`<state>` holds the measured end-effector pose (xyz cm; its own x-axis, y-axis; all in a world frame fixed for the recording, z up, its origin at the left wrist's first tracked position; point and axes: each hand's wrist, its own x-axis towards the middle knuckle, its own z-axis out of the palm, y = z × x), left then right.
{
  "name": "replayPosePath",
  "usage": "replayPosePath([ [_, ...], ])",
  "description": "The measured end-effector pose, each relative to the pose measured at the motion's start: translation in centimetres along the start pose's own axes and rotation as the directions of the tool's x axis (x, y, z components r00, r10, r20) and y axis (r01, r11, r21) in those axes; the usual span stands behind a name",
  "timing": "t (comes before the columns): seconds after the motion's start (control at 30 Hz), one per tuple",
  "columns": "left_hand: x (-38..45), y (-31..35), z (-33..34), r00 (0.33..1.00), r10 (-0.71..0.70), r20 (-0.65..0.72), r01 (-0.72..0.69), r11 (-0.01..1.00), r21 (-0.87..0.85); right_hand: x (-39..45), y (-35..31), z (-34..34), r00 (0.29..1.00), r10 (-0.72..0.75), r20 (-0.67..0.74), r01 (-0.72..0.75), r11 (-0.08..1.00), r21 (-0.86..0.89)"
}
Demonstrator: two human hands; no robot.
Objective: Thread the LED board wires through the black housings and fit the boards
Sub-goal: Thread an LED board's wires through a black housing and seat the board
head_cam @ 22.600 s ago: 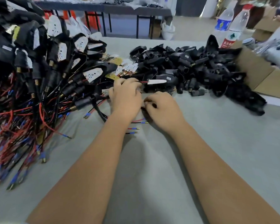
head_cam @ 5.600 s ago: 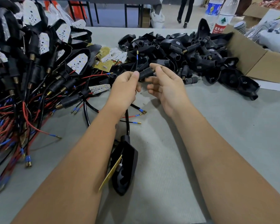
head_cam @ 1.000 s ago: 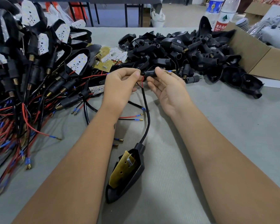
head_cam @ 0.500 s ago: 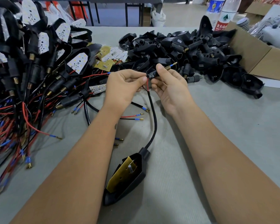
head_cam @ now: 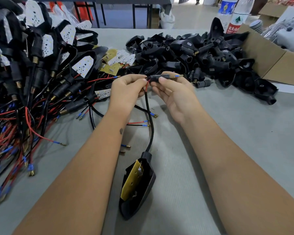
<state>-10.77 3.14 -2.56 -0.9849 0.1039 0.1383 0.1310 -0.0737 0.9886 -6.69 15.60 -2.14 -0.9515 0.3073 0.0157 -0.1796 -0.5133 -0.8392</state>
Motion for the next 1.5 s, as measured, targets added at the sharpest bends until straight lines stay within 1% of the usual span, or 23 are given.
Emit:
replayPosePath([
  [0.1,-0.13,0.04,-0.03,0.999,0.051,0.008,-0.051,0.998,0.029,0.06,-0.05,-0.07,1.000,0.020,-0.024,-0.019,0.999,0.042],
  [0.2,-0.34,0.04,0.01,0.991,0.133,0.011,-0.134,0.988,0.083,0.00,-0.10,-0.07,0.999,0.035,-0.038,-0.033,0.998,0.054],
  [0.27,-0.39,0.11,0.00,0.983,0.184,0.016,-0.184,0.976,0.118,0.03,-0.10,-0.05,0.999,0.033,-0.043,-0.031,0.999,0.036],
  [0.37,-0.46,0.20,0.09,0.975,0.219,0.032,-0.221,0.959,0.175,0.01,-0.05,-0.02,0.999,0.009,-0.043,-0.010,1.000,-0.022],
  [0.47,-0.50,0.19,0.18,0.975,0.217,0.051,-0.223,0.952,0.210,-0.08,0.05,0.09,0.999,-0.013,-0.030,0.011,0.998,-0.069],
  [0.57,-0.49,0.19,0.17,0.975,0.212,0.072,-0.222,0.953,0.205,-0.10,-0.06,0.15,0.999,-0.015,-0.031,0.013,0.998,-0.063],
  [0.67,-0.43,0.16,0.25,0.979,0.185,0.083,-0.197,0.963,0.184,-0.08,-0.11,0.06,0.999,-0.017,-0.036,0.016,0.999,-0.040],
  [0.8,-0.36,0.00,0.22,0.986,0.135,0.093,-0.150,0.973,0.175,-0.15,-0.06,0.02,0.999,-0.017,-0.027,0.015,0.998,-0.057],
  [0.97,-0.35,0.02,0.10,0.985,0.125,0.122,-0.139,0.984,0.115,-0.24,-0.25,0.03,1.000,0.011,-0.019,-0.013,0.998,-0.056],
  [1.07,-0.16,-0.16,0.04,0.990,0.107,0.090,-0.114,0.990,0.078,-0.28,-0.55,-0.01,0.999,0.032,0.022,-0.032,0.999,0.003],
  [1.13,-0.02,-0.29,-0.03,0.994,0.093,0.060,-0.096,0.994,0.053,-0.38,-0.59,0.02,0.999,0.022,0.032,-0.023,1.000,0.011],
  [1.27,0.13,-0.32,0.01,0.990,0.138,0.039,-0.140,0.988,0.066,-0.51,-0.52,0.10,1.000,0.021,-0.003,-0.021,1.000,-0.003],
  [1.5,-0.19,-0.24,0.01,0.976,0.202,0.082,-0.211,0.968,0.135,-0.72,-0.35,0.07,1.000,-0.009,-0.011,0.007,0.991,-0.132],
])
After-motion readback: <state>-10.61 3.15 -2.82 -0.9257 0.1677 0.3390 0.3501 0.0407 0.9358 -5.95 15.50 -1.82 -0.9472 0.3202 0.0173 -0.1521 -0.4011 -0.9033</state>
